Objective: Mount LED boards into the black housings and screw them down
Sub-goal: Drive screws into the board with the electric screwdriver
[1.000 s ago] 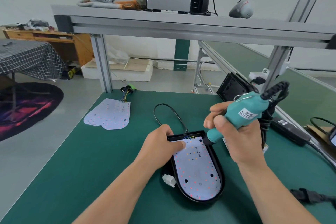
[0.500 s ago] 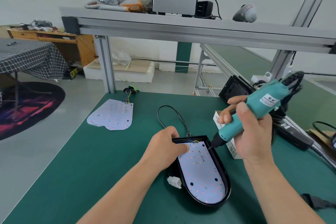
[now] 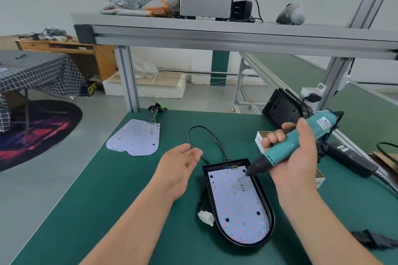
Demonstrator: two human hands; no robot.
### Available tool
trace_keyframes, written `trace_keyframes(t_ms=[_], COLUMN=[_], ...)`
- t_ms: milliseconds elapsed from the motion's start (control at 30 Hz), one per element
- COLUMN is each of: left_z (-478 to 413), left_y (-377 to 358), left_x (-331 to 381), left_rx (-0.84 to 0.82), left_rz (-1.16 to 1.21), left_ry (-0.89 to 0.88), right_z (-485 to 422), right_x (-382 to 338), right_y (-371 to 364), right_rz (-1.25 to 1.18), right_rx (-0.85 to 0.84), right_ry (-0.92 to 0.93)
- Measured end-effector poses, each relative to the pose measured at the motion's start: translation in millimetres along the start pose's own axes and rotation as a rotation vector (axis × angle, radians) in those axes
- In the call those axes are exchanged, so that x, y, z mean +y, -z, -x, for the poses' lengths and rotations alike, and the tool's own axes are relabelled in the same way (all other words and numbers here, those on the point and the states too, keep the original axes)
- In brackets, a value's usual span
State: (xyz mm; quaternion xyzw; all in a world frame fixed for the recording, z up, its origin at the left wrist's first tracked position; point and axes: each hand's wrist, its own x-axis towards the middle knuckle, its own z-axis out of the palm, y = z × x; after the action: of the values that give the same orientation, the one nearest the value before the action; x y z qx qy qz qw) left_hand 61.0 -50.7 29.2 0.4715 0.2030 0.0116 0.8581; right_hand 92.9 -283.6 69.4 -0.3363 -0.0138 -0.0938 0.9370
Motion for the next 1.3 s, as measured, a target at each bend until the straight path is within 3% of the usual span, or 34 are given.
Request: trace_keyframes(t_ms=[167, 333, 467, 500, 567, 600, 667, 733, 1000, 1300], left_z=[0, -1, -4, -6, 6, 4, -2, 1, 16, 27], left_y=[7, 7, 13, 20, 15, 17, 17, 5, -3, -9], left_x=[13, 13, 18, 22, 28, 27, 17, 15, 0, -14], left_rx=[-0.036, -0.056, -0.049, 0.039, 0.299, 0.323, 0.06, 0.014, -0.233, -0.257], left_rz=[0.38, 0.43, 0.697, 0.569, 0.083, 0.047, 0.386, 0.514, -0.326, -1.057], left_ry=[0.062, 0.059, 0.112, 0.122, 0.013, 0.001, 0.031, 0.068, -0.157, -0.55], right_z=[4, 4, 5, 5, 5, 5, 5, 6, 8, 11], right_x=[4, 3, 5, 5, 5, 5, 5, 5, 5, -2], right_y=[10, 12, 13, 14, 14, 13, 13, 14, 10, 3], right_rz=[-0.027, -0.024, -0.005, -0.002, -0.004, -0.006, -0.008, -0.002, -0.016, -0.081], right_rx=[-0.031, -0.054, -0.053, -0.053, -0.054, -0.054, -0.056, -0.061, -0.09, -0.062], right_ry=[-0.014, -0.012, -0.009, -0.008, -0.009, -0.012, -0.012, -0.015, -0.025, 0.042])
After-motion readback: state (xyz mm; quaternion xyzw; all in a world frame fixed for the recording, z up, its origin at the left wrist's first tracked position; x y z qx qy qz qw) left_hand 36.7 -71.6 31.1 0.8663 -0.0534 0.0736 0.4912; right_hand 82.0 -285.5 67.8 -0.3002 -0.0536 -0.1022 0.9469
